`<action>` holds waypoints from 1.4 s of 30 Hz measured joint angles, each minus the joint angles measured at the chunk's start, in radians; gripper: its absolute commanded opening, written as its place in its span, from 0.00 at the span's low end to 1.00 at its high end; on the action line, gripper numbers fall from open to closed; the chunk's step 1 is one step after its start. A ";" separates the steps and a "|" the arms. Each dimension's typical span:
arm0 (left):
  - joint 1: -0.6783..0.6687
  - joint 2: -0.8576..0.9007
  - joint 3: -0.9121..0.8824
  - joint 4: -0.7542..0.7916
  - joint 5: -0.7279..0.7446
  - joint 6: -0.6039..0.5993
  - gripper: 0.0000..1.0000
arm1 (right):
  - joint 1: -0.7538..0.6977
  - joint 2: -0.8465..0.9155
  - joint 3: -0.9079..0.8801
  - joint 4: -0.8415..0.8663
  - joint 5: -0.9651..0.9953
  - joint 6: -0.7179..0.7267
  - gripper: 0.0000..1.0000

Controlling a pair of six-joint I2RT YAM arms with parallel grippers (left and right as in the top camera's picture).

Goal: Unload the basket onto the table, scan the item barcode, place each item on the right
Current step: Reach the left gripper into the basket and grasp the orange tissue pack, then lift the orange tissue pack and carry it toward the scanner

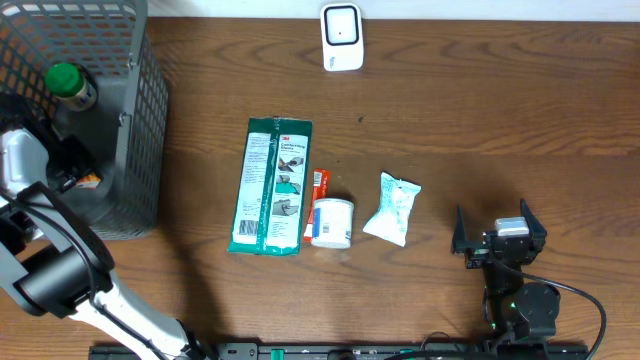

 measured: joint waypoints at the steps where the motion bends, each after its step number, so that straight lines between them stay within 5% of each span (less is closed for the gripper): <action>1: 0.000 -0.005 0.000 0.001 0.000 0.000 0.27 | 0.000 0.000 0.000 0.000 0.000 0.000 0.99; 9: 0.000 -0.158 0.000 0.011 0.000 -0.036 0.22 | 0.000 0.000 0.000 0.000 0.000 0.000 0.99; 19: -0.022 -0.594 0.001 0.047 -0.005 -0.146 0.21 | 0.000 0.000 0.000 0.000 0.000 0.000 0.99; 27: -0.286 -0.877 0.021 -0.101 -0.026 -0.174 0.19 | 0.000 0.000 0.000 0.000 0.000 0.000 0.99; 36: -0.720 -0.760 0.010 -0.233 -0.231 -0.195 0.19 | 0.000 0.000 0.000 0.000 0.000 0.000 0.99; 42: -0.875 -0.537 0.002 -0.220 -0.330 -0.195 0.19 | 0.000 0.000 0.000 0.000 0.000 0.000 0.99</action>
